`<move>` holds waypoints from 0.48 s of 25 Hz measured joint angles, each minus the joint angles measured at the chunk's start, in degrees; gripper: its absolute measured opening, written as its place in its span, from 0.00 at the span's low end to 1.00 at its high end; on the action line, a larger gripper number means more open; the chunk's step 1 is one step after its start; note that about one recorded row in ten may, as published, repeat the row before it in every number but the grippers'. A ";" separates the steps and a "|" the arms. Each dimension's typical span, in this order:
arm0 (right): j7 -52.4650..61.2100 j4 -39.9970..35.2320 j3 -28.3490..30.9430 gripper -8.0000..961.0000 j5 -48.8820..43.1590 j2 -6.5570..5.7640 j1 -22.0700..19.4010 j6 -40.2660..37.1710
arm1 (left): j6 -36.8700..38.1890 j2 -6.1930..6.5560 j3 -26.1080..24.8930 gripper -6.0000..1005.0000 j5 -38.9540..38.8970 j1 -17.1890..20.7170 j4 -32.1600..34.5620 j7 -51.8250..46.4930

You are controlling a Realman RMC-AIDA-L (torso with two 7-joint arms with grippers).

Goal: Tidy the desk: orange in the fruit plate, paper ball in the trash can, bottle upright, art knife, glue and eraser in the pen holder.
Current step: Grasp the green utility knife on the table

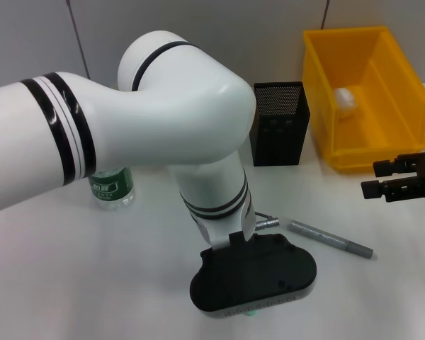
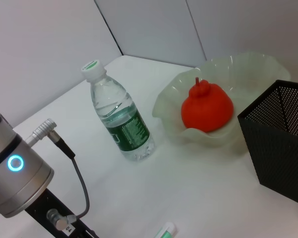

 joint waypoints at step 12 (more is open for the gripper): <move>0.00 0.00 -0.09 0.81 -0.08 0.00 0.05 0.01 | -0.12 0.00 -0.11 0.31 -0.57 -0.07 -0.40 0.34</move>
